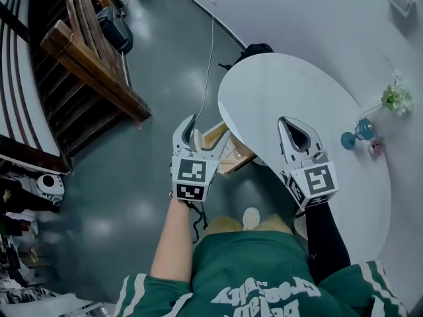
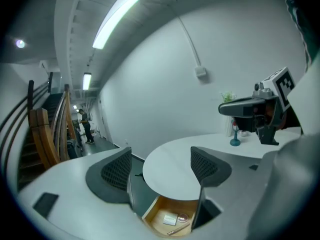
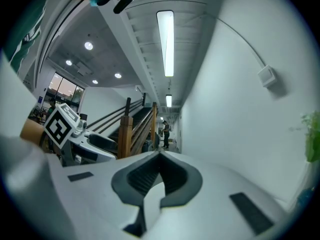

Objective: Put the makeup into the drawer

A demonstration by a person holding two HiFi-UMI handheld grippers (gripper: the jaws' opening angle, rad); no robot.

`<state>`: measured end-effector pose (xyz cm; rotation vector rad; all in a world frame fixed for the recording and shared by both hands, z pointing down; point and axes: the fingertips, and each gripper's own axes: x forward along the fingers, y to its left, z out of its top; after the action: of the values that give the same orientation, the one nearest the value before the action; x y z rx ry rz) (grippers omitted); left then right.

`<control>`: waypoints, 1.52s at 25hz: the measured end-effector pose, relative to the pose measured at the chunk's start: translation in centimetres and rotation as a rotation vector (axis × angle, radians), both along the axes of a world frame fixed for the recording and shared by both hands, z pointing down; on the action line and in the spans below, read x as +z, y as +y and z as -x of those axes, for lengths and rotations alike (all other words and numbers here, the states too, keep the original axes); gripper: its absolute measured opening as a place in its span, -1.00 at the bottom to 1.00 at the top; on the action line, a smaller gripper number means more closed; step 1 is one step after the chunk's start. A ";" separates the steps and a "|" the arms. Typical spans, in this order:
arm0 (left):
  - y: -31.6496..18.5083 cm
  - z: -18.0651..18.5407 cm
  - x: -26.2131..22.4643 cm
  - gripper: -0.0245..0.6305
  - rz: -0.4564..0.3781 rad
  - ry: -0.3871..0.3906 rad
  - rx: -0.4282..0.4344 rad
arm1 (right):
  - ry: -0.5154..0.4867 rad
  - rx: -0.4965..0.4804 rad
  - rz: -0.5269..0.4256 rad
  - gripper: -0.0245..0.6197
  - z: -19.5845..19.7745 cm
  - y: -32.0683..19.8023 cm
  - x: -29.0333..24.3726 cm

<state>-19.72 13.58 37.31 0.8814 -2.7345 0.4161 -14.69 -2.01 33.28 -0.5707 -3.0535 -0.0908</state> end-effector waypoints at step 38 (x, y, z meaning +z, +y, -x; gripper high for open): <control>4.6 -3.0 -6.0 -0.93 -0.074 -0.191 -0.145 | -0.024 -0.072 -0.099 -0.91 -0.2 5.1 -0.6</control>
<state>-16.70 18.13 31.32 0.6853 -2.9824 0.3919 -14.54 3.12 32.68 -0.6780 -3.0306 -0.2512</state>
